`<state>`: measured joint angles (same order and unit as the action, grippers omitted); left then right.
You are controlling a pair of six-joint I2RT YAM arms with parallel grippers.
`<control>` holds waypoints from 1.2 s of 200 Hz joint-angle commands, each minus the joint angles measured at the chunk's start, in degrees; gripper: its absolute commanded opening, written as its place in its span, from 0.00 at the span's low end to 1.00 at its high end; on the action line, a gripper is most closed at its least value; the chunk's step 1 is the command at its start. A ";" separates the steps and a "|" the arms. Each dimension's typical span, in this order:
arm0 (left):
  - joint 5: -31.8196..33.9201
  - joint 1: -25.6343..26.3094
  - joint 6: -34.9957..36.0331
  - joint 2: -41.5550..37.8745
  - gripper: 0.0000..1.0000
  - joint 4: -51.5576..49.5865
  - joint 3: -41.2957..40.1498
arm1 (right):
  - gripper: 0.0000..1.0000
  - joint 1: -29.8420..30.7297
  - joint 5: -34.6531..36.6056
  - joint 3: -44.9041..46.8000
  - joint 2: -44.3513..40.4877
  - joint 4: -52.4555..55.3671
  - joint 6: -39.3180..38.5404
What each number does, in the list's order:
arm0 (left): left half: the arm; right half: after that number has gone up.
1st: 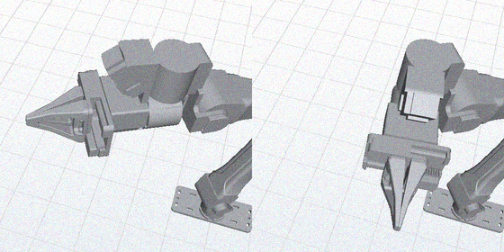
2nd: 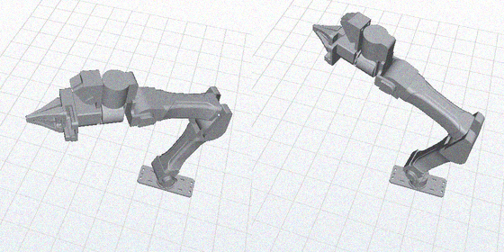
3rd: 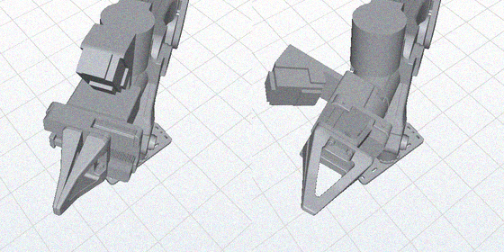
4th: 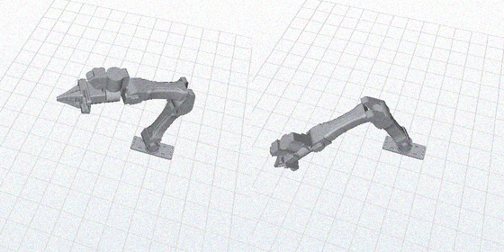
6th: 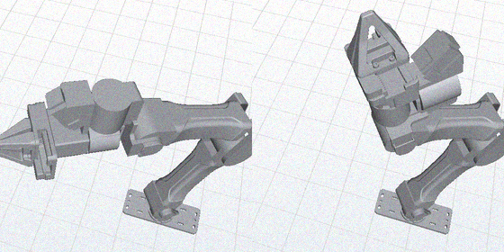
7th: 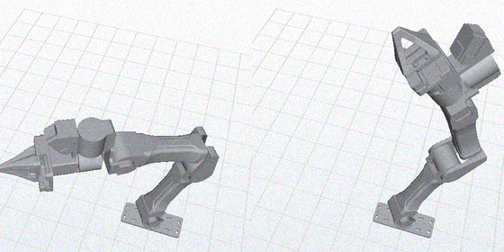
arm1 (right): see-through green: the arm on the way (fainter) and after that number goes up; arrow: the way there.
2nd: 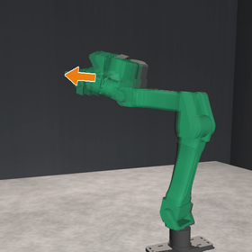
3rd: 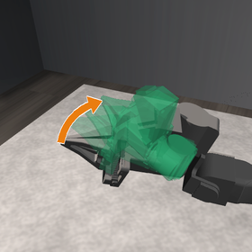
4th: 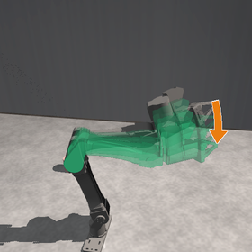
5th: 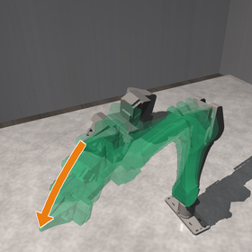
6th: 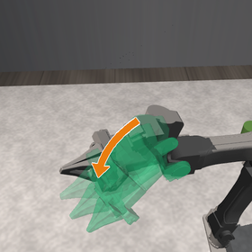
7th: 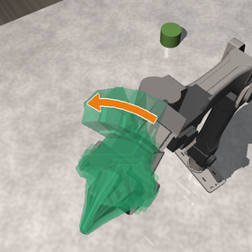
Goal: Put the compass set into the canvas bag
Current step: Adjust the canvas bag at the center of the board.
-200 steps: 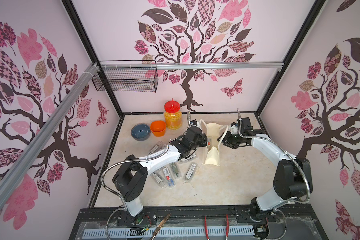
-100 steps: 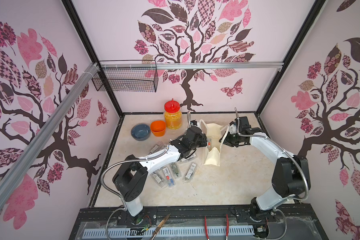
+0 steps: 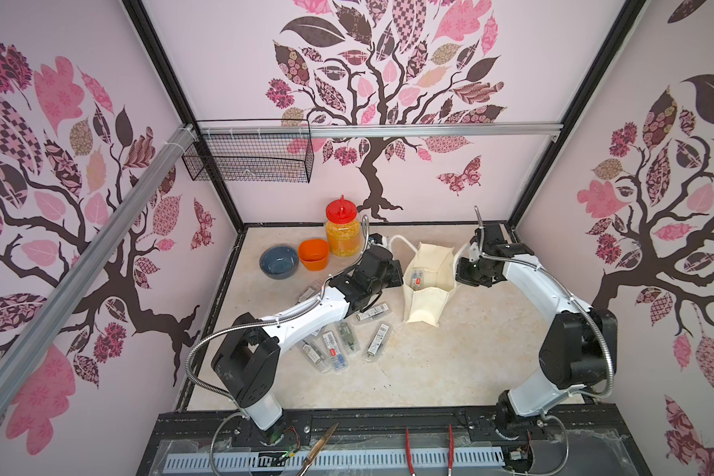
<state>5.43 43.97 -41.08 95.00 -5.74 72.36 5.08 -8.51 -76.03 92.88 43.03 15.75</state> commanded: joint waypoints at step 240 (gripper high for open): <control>-2.44 1.99 -2.96 0.86 0.29 0.29 -1.82 | 0.83 -0.91 5.45 0.73 -8.05 -4.08 2.73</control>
<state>3.11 45.95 -44.42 96.92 -5.69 71.02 4.69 -7.51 -75.24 89.80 39.81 18.22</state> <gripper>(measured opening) 0.257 0.798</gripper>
